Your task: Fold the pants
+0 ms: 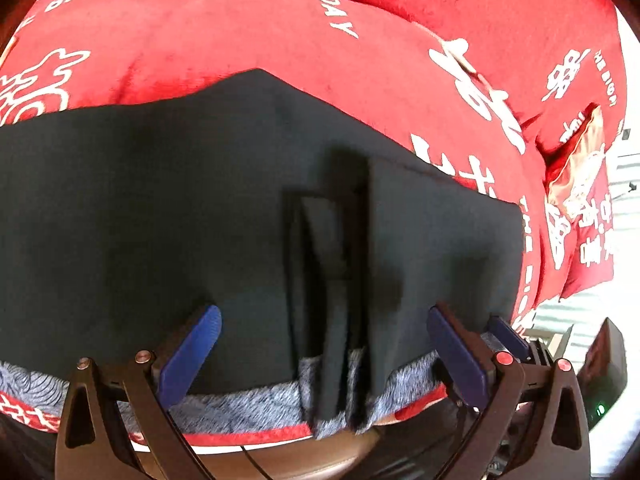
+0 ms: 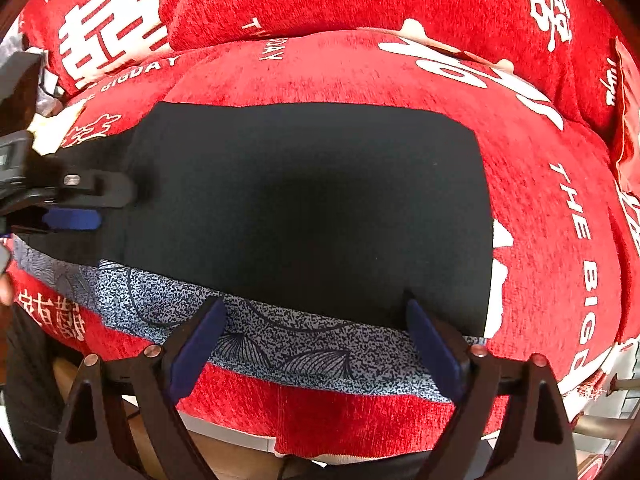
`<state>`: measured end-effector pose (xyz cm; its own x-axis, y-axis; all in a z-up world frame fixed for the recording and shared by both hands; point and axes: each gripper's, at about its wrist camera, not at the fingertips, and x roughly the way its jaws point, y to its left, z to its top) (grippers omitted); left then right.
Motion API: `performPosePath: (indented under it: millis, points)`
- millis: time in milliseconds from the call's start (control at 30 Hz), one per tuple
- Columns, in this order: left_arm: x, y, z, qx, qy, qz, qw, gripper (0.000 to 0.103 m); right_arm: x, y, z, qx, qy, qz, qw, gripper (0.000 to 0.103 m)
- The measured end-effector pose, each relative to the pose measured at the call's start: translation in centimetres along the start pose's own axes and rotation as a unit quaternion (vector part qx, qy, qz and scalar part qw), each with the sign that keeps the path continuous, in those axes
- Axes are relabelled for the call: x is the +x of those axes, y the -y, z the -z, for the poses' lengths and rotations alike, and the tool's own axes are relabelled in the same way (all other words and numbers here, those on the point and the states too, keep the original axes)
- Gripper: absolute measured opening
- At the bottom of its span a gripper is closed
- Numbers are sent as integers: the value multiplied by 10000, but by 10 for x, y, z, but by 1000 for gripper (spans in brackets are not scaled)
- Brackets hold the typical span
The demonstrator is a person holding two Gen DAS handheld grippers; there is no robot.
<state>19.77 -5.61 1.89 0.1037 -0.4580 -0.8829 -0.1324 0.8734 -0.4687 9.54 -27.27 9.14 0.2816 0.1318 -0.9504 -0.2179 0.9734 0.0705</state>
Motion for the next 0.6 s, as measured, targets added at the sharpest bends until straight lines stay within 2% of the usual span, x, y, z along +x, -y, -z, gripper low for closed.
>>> performPosePath:
  millis: [133,200,267,300,333,400,467,600]
  points:
    - [4,18,1,165,-34,185,9997,103,1,-2,1,-16,35,58,10000,94]
    - [14,27,0,299,-107,-20,9995,103,2,-4,1,-4,51,61,10000,95]
    - [21,41,-1,576,-40,-408,9975,103,3,-5,1,-18,54,76,10000,97]
    - [20,49,0,707,7,-508,9962,90,2,-5,1,-27,54,81,9999,97]
    - [17,56,1,859,101,-693,9938,55,1,-5,1,-28,64,72,9999,97]
    - [13,67,3,1201,165,-1051,9870,28,0,-2,1,28,93,40,9999,97]
    - [9,71,-3,1282,110,-1080,9858,21,-1,0,-1,76,65,-66,9999,97]
    - [-7,71,-17,1238,362,-1105,9855,19,-16,15,-14,389,230,-339,9984,97]
